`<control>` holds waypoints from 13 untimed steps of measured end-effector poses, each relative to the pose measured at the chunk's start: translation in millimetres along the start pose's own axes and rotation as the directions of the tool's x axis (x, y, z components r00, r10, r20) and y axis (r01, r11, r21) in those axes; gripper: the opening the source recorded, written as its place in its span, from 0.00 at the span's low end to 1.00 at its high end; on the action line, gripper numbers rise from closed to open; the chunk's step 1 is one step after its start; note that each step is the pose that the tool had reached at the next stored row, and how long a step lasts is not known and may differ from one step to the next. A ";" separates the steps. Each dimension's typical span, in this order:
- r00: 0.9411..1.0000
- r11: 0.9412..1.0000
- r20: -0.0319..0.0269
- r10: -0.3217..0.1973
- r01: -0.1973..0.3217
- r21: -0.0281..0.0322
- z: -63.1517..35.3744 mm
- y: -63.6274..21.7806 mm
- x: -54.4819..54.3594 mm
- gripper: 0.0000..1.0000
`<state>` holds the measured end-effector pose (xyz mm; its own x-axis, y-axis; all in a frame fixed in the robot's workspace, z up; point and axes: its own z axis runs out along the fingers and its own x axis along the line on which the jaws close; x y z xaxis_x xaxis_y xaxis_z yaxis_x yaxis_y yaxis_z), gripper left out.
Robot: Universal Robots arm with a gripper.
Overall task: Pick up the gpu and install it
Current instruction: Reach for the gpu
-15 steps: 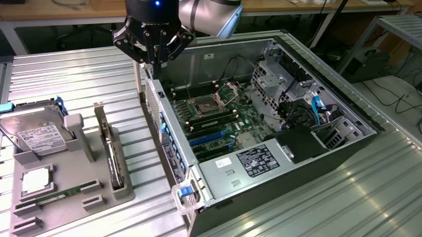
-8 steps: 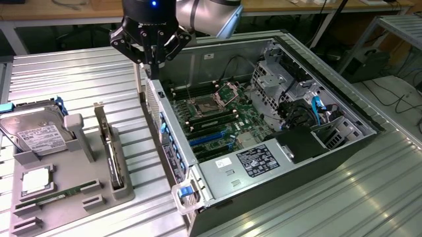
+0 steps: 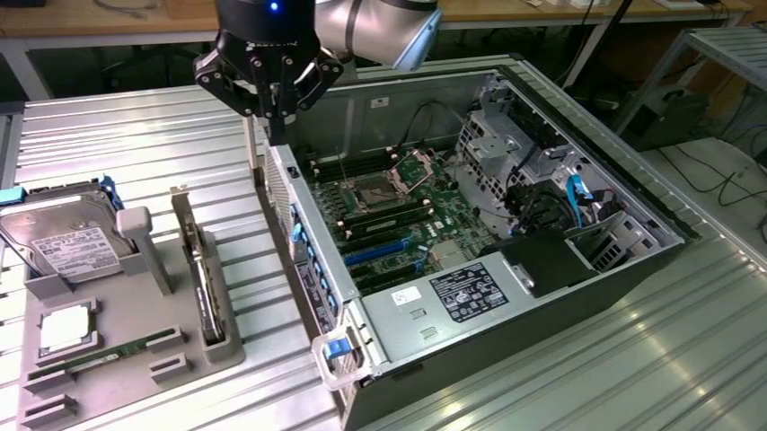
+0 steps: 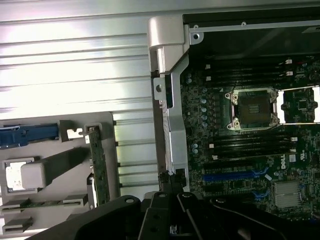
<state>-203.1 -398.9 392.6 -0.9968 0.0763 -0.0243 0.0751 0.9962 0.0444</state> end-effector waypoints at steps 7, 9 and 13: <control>1.000 1.000 0.000 0.000 0.000 0.000 0.0 -0.2 2.9 0.11; 1.000 1.000 0.000 0.000 0.000 0.000 -0.1 -0.3 3.8 0.11; 1.000 1.000 0.000 0.000 0.000 0.000 -0.1 -0.4 5.6 0.11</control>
<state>-208.7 -398.9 392.5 -0.9968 0.0762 -0.0243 0.0751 0.9962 0.0443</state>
